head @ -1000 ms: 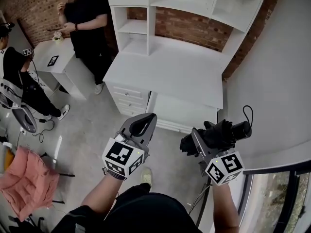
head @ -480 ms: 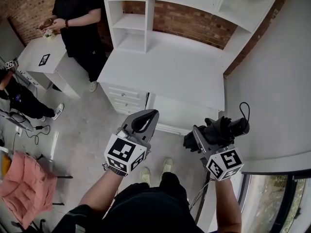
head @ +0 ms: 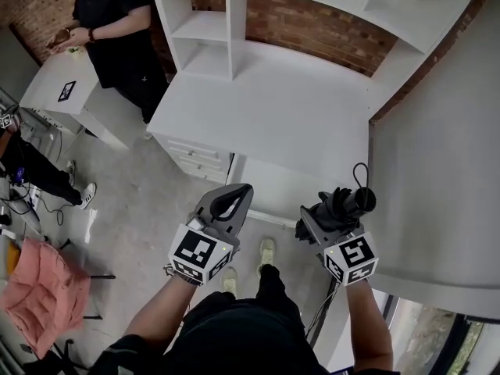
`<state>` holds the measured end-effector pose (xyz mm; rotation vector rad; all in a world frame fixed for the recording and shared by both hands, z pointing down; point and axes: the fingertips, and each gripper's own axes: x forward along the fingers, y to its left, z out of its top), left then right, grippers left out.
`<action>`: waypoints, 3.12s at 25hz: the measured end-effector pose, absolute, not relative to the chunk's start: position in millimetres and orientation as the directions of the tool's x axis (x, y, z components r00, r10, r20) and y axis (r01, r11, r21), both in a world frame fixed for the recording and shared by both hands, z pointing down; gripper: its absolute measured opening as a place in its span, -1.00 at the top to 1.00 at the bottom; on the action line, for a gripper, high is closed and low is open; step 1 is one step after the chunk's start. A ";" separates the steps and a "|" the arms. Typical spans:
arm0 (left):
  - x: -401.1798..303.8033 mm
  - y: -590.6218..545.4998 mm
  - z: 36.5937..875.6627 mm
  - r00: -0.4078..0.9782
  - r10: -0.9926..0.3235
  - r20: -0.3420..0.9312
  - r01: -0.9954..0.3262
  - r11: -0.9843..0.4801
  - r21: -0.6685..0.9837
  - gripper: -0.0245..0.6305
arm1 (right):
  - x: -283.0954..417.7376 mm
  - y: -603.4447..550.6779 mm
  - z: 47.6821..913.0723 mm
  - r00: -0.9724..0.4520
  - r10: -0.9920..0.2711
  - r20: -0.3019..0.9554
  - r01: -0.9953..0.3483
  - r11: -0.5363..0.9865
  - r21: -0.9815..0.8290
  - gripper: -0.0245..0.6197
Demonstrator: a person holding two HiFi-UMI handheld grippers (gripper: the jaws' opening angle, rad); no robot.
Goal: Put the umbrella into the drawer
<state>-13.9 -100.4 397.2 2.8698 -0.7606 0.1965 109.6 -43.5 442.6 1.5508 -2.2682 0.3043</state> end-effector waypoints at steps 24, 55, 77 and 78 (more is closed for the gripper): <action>73.2 -181.3 540.8 0.727 -0.598 0.337 -0.672 -0.720 0.174 0.91 | 171.7 -100.0 736.0 -0.423 -0.324 0.846 -0.613 0.790 -0.004 0.32; 80.9 -173.2 618.6 0.688 -0.571 0.448 -0.703 -0.677 0.217 0.91 | 168.9 -57.2 923.4 -0.239 0.131 0.962 -0.503 0.831 -0.238 0.25; 40.7 -156.4 593.7 0.733 -0.525 0.432 -0.662 -0.697 0.277 0.91 | 163.9 -85.9 811.9 -0.248 -0.154 0.956 -0.736 0.672 -0.082 0.53; 40.6 -155.4 591.9 0.736 -0.522 0.432 -0.660 -0.695 0.285 0.91 | 163.5 -88.9 799.0 -0.255 -0.199 0.946 -0.762 0.644 -0.070 0.61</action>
